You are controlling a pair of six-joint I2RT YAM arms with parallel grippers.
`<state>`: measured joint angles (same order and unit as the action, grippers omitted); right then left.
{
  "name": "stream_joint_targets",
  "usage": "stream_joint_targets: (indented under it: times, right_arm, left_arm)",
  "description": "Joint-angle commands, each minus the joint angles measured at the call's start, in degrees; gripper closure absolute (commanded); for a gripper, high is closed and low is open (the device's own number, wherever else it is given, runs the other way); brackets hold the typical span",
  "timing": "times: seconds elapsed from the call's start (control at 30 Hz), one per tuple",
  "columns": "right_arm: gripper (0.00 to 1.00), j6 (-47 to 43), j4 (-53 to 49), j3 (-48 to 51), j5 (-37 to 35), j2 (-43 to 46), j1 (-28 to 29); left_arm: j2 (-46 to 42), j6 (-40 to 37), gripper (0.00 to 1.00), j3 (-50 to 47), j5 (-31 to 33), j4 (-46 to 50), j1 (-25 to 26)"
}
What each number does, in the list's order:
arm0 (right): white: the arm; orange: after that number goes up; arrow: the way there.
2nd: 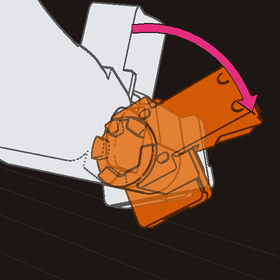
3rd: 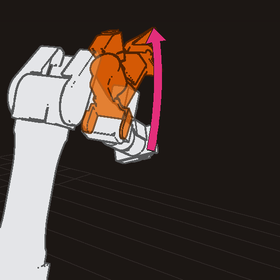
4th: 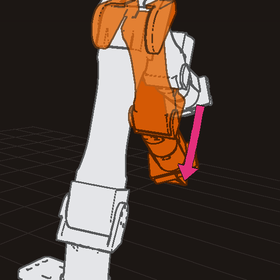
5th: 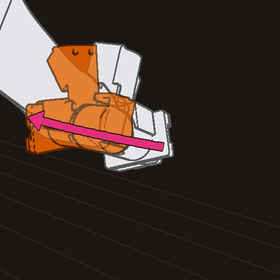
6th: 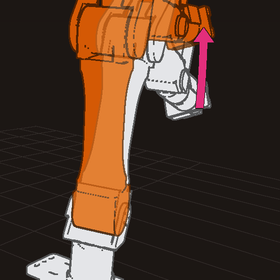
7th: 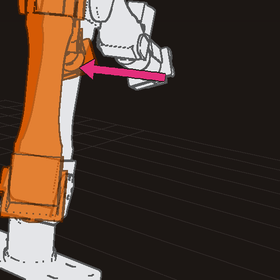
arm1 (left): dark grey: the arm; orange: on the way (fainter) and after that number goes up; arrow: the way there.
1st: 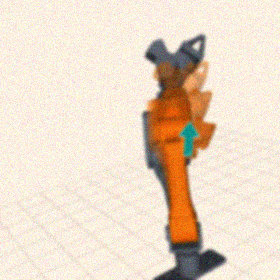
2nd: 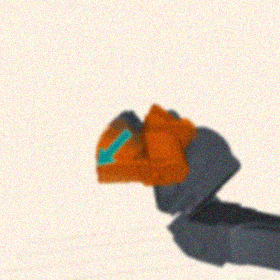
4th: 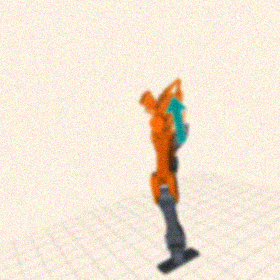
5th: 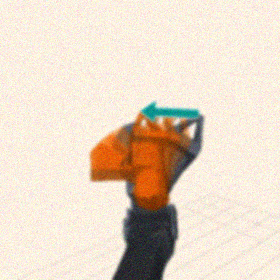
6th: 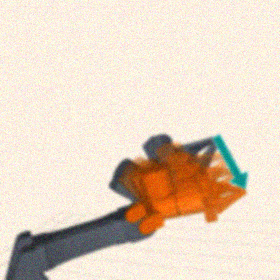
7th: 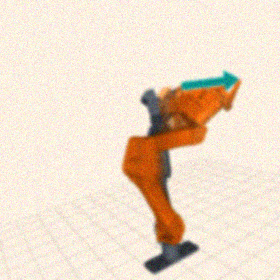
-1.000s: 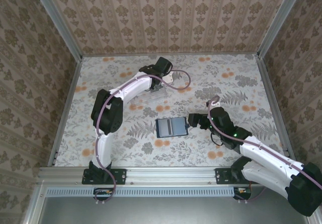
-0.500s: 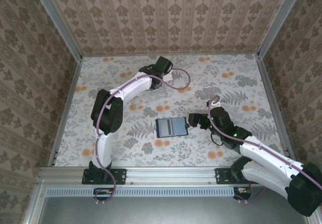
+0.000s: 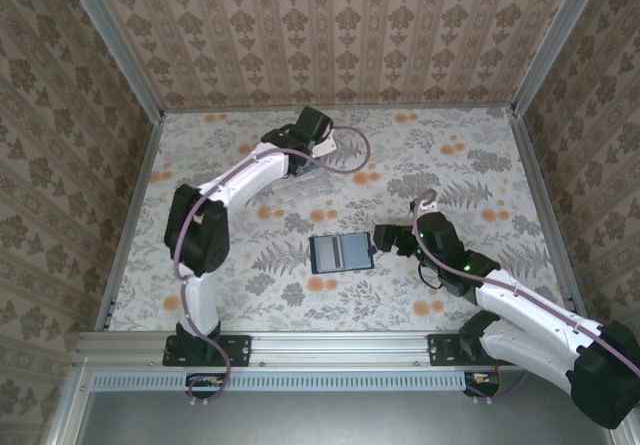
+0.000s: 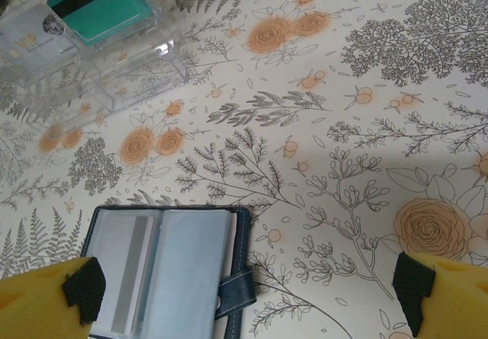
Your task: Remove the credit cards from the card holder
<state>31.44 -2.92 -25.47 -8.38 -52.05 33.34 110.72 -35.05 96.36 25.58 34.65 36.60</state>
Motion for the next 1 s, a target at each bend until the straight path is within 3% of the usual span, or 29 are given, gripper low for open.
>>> stream_joint_targets:
  times: [0.0,0.23,0.37,0.43,0.47,0.57,0.83,0.97]
  right_arm:
    - [0.0,-1.1,1.6,1.0,1.6,-0.9,-0.4]
    - [0.0,-2.2,1.9,-1.0,5.8,-4.0,0.0]
    - [0.0,-3.1,0.7,-3.5,7.1,-7.2,1.3]
    - [0.02,-3.5,-0.1,-4.9,7.1,-9.0,2.1]
    - [0.05,-3.8,-0.3,-5.5,7.1,-10.0,2.6]
    - [0.14,-4.1,-1.0,-7.2,7.6,-12.8,3.6]
    - [0.59,-4.0,-1.0,-10.5,10.3,-22.4,5.2]
    - [0.67,-3.5,-1.0,-11.2,10.3,-26.1,5.6]
  left_arm:
    - [-8.5,9.0,0.62,-2.8,-5.1,0.2,-0.4]
    - [-25.2,30.1,0.53,-16.1,-12.6,-4.9,-1.8]
    - [-33.8,44.8,0.3,-24.1,-15.4,-6.2,-4.0]
    - [-37.6,49.9,0.04,-27.9,-18.6,-6.8,-5.0]
    - [-39.6,51.9,0.0,-30.4,-20.1,-7.9,-5.2]
    - [-44.6,56.4,0.0,-37.1,-23.3,-11.1,-5.4]
    - [-51.3,75.0,0.06,-53.3,-30.3,-17.3,-2.7]
    - [-51.1,81.8,0.09,-58.9,-30.8,-22.4,1.5]
